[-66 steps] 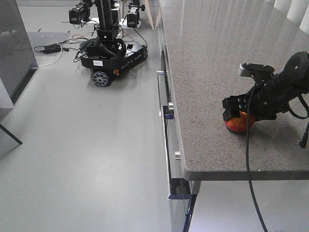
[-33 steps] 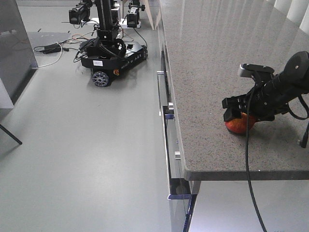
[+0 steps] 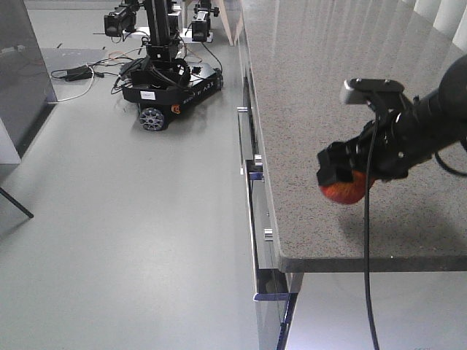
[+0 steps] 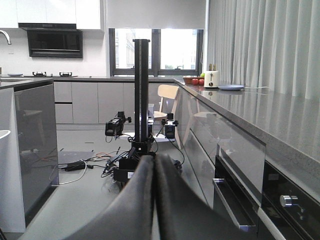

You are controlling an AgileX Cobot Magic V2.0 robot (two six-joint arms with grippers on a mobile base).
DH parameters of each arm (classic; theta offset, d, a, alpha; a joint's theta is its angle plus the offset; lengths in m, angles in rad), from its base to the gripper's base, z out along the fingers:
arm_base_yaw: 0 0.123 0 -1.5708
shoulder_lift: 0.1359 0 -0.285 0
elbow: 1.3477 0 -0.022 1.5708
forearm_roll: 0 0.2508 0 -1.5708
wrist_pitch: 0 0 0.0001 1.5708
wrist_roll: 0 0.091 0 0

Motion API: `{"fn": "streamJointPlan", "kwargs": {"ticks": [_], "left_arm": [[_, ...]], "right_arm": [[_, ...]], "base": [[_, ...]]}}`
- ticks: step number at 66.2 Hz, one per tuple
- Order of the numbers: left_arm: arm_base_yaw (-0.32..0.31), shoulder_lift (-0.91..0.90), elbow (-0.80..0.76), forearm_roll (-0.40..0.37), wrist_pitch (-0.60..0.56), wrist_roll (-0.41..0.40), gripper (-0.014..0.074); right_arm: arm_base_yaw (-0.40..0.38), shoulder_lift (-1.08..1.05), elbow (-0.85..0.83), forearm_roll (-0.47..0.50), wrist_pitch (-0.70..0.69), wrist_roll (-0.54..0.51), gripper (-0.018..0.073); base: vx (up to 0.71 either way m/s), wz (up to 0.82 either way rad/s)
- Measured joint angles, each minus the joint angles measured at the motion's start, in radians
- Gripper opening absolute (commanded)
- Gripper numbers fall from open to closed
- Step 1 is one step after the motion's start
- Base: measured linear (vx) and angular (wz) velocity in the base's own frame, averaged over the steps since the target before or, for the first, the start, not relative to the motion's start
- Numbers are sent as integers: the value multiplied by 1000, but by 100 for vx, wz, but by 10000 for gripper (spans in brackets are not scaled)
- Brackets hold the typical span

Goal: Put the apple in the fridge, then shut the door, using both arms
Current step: 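Lift the apple with the right gripper and pull it off the counter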

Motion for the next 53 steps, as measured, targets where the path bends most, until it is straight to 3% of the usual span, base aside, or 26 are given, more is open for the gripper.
{"fn": "streamJointPlan", "kwargs": {"ticks": [13,34,53], "left_arm": [[0,0,0,0,0,0,-6],[0,0,0,0,0,0,-6],[0,0,0,0,0,0,-6]], "right_arm": [[138,-217,229,0,-86,-27,150],[311,-531,416,0,-106,-29,150],[361,-792,518,5,-3,-29,150]], "base": [[0,0],[0,0],[0,0]]}}
